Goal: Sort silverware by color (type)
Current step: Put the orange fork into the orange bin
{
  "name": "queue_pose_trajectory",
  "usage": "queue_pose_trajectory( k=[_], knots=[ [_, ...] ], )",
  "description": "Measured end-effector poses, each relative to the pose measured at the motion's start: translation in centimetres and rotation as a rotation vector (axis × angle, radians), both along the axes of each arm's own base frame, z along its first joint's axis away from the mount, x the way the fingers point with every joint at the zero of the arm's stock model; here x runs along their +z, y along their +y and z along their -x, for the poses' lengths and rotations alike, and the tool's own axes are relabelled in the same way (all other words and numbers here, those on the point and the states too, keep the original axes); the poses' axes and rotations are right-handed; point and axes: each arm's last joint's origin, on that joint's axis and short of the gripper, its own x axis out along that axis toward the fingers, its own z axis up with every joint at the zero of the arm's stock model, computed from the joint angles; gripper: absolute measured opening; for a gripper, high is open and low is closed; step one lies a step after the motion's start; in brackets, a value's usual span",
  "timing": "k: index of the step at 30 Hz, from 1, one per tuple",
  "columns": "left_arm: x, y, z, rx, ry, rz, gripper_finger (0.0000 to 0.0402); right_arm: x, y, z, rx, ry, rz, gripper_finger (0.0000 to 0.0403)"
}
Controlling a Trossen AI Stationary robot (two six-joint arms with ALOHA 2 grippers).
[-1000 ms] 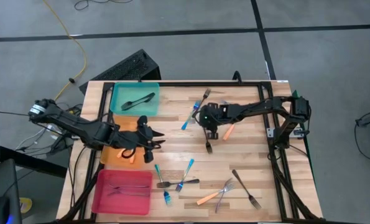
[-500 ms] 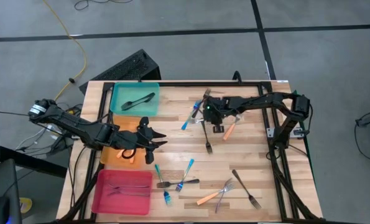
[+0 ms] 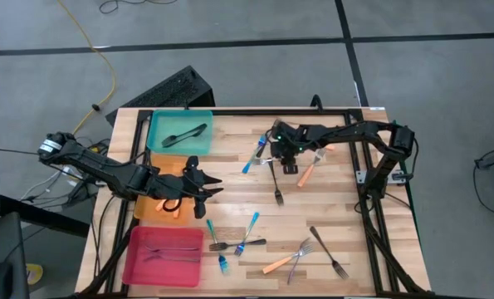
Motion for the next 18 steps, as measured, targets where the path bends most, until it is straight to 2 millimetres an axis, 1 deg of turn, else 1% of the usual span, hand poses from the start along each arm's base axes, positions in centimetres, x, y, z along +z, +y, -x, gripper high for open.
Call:
queue_pose_trajectory(
  k=[2,5,9,15,18],
  knots=[
    [0.0,0.0,0.0,0.0,0.0,0.0,0.0103,-0.01,0.04,-0.02,0.003,-0.001,-0.005,0.0228],
    [0.0,0.0,0.0,0.0,0.0,0.0,0.0103,0.01,0.03,-0.04,0.01,-0.004,-0.002,0.0231],
    [0.0,0.0,0.0,0.001,0.0,0.0,0.0103,0.01,-0.12,0.01,0.022,-0.002,0.007,0.0222],
    [0.0,0.0,0.0,0.005,-0.002,0.008,0.0103,0.02,-0.51,0.1,0.027,-0.026,-0.031,0.0209],
    [0.0,0.0,0.0,0.005,-0.002,0.009,0.0103,-0.66,-0.8,-0.19,0.023,-0.028,-0.029,0.0208]
  ],
)
